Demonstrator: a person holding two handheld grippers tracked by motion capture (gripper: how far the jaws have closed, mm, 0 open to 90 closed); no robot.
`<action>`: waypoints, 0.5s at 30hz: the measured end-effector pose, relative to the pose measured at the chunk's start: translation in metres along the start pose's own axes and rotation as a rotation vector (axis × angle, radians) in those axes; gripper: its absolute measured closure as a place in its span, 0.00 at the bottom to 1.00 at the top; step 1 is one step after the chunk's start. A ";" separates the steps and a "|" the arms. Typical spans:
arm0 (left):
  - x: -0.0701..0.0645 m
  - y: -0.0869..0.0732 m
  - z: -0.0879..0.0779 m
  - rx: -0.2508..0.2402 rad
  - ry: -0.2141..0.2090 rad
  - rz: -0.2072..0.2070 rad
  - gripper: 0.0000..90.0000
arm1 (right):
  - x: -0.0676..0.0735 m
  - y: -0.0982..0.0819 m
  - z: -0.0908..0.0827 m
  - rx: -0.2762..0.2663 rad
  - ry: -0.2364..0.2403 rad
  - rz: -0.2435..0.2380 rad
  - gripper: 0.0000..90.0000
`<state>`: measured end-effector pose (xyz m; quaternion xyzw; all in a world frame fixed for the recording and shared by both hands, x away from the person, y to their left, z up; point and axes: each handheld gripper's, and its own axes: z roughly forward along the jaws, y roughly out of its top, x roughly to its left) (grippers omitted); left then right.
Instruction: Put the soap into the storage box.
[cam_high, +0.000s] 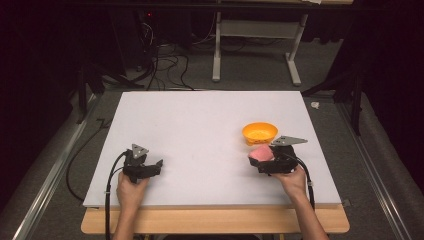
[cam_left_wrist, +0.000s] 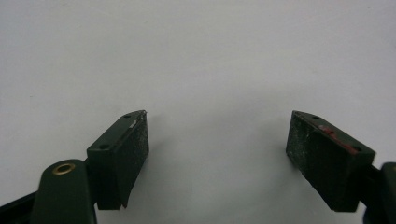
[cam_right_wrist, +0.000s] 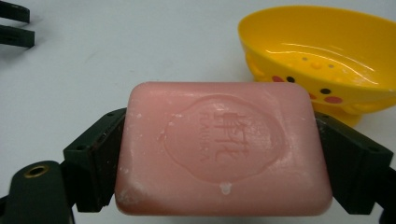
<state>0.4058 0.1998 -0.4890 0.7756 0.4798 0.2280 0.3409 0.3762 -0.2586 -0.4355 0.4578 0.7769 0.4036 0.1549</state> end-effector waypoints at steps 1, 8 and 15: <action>0.000 0.000 0.000 0.000 0.000 0.000 0.24 | -0.002 -0.001 -0.003 -0.008 -0.006 0.008 0.15; 0.000 0.000 0.000 0.000 0.000 0.000 0.24 | -0.007 -0.002 -0.012 -0.023 -0.028 0.028 0.15; 0.000 0.000 0.000 0.000 0.000 -0.001 0.24 | -0.012 0.001 -0.017 -0.033 -0.040 0.043 0.15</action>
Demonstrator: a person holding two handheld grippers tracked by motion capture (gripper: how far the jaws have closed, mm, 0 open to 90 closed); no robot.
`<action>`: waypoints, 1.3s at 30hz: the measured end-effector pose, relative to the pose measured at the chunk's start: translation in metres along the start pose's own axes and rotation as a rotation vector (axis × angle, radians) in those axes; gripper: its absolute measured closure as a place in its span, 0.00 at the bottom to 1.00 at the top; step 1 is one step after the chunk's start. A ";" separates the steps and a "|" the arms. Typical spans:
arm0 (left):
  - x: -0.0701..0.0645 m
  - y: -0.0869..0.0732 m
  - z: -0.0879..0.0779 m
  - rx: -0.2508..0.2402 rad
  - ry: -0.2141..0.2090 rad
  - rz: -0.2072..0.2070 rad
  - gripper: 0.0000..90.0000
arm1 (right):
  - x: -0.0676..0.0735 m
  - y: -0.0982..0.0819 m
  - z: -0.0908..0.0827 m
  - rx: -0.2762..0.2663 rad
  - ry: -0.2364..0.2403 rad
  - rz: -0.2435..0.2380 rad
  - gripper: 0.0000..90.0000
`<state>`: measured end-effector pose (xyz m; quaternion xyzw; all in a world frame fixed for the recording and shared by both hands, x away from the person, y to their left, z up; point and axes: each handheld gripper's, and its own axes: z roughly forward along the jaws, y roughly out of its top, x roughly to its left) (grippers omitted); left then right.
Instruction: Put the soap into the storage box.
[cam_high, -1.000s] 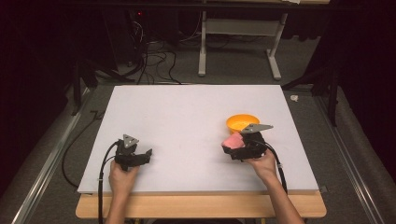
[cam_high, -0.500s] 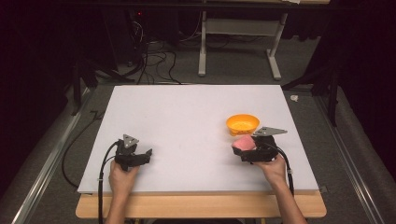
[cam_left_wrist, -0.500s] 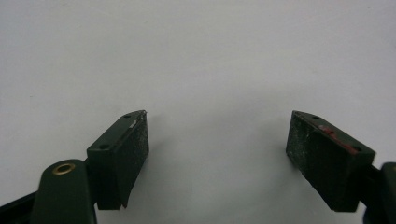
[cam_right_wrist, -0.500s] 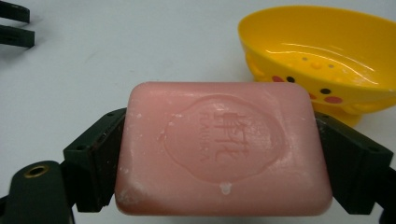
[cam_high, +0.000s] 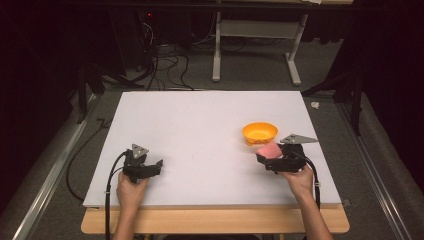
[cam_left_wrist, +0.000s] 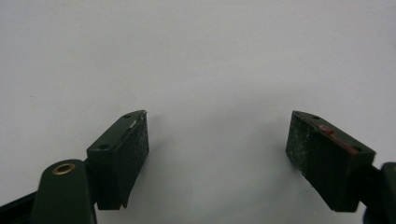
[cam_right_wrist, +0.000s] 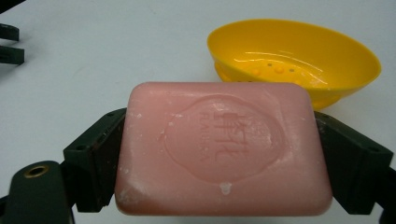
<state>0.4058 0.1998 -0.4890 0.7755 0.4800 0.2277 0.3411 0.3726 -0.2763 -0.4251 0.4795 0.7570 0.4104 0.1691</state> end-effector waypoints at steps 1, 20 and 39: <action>0.000 0.000 0.000 0.000 0.000 0.000 0.24 | -0.001 0.001 0.000 -0.001 -0.002 -0.001 0.15; 0.001 0.000 0.000 0.003 -0.003 -0.002 0.24 | -0.010 0.025 0.003 -0.003 -0.029 0.058 0.15; 0.000 0.000 0.000 0.004 -0.002 -0.001 0.24 | -0.020 0.049 0.021 0.031 -0.059 0.121 0.15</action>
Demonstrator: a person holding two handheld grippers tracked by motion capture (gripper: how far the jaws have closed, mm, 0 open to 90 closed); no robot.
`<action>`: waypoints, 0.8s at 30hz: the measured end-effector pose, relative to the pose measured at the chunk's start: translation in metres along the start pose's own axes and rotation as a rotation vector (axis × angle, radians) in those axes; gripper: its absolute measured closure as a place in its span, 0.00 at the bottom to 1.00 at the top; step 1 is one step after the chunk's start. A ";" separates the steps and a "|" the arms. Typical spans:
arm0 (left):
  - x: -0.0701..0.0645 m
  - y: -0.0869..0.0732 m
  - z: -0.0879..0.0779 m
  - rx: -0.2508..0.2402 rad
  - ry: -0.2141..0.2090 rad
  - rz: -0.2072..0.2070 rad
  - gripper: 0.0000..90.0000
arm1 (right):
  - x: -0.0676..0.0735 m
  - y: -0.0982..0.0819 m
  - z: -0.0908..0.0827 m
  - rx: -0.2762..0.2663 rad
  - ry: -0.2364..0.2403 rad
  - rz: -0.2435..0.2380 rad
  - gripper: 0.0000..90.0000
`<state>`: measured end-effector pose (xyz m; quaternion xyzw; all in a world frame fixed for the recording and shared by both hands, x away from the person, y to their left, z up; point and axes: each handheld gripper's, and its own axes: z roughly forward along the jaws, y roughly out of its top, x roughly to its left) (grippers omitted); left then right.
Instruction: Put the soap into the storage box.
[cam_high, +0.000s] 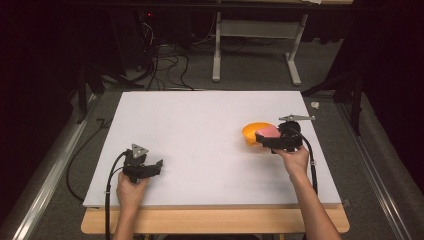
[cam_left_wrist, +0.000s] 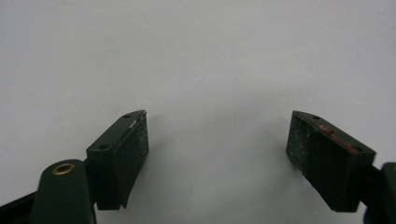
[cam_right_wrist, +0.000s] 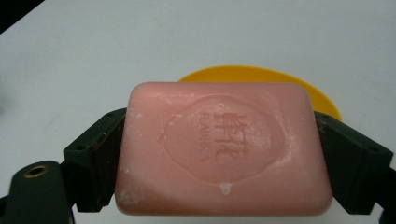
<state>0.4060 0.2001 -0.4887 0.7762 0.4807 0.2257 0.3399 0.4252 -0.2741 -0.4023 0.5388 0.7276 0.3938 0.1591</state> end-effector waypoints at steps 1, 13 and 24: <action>0.000 0.000 0.000 -0.002 0.001 0.000 0.24 | 0.000 0.001 0.001 0.004 -0.004 0.001 0.15; 0.000 0.000 0.000 -0.003 0.001 0.001 0.24 | -0.003 0.014 0.017 0.052 -0.027 0.024 0.15; 0.000 0.000 0.000 -0.005 0.003 0.001 0.24 | -0.006 0.023 0.032 0.089 -0.056 0.045 0.15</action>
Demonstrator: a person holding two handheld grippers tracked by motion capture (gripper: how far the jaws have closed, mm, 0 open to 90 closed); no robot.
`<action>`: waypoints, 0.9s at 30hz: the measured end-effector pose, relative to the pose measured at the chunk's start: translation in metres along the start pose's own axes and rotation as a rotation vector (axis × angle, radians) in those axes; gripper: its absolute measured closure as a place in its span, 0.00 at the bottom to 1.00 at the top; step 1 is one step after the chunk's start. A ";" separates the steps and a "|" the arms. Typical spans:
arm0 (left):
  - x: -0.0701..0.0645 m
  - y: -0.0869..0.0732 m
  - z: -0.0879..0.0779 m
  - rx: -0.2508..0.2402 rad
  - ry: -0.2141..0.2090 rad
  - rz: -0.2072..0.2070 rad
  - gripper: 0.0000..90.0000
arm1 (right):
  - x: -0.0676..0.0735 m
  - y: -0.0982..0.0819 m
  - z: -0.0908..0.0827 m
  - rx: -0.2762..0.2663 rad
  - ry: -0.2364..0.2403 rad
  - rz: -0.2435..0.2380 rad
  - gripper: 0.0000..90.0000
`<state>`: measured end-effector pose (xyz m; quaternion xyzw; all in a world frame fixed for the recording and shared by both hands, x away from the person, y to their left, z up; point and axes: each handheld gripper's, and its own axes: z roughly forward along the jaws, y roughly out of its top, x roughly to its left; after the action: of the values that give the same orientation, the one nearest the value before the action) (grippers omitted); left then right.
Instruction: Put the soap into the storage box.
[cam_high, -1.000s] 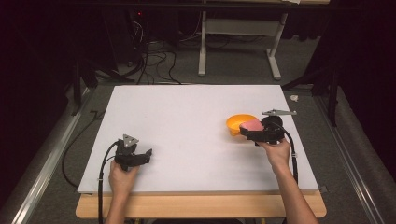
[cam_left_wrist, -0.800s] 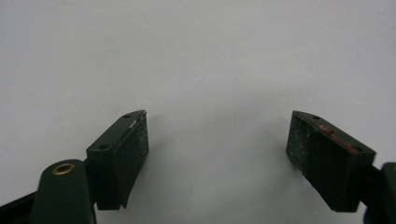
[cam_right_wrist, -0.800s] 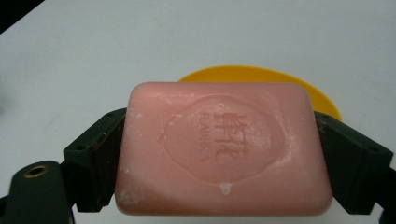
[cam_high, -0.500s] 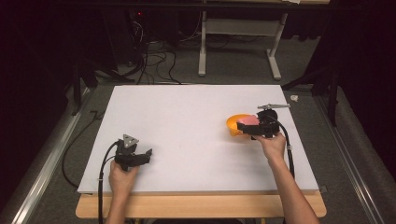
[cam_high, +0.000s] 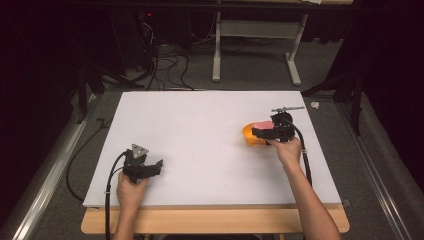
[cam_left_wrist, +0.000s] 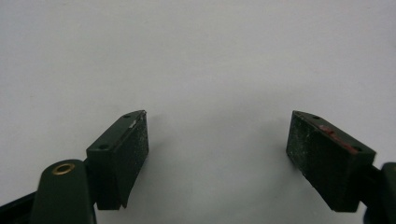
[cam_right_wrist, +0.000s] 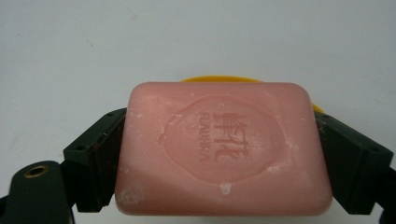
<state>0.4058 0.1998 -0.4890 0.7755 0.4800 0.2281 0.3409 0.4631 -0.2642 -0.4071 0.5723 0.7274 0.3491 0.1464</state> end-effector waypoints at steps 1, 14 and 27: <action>0.000 0.000 0.000 0.002 -0.001 0.000 0.24 | 0.000 0.001 0.001 0.003 -0.002 0.003 0.15; 0.000 0.000 0.000 0.002 -0.001 -0.001 0.24 | -0.003 0.006 0.014 0.031 -0.024 0.034 0.15; 0.000 0.000 0.000 0.000 0.000 -0.001 0.24 | -0.003 0.006 0.027 0.075 -0.053 0.050 0.15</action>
<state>0.4059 0.1999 -0.4890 0.7752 0.4804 0.2279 0.3411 0.4847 -0.2570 -0.4223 0.6045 0.7212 0.3099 0.1354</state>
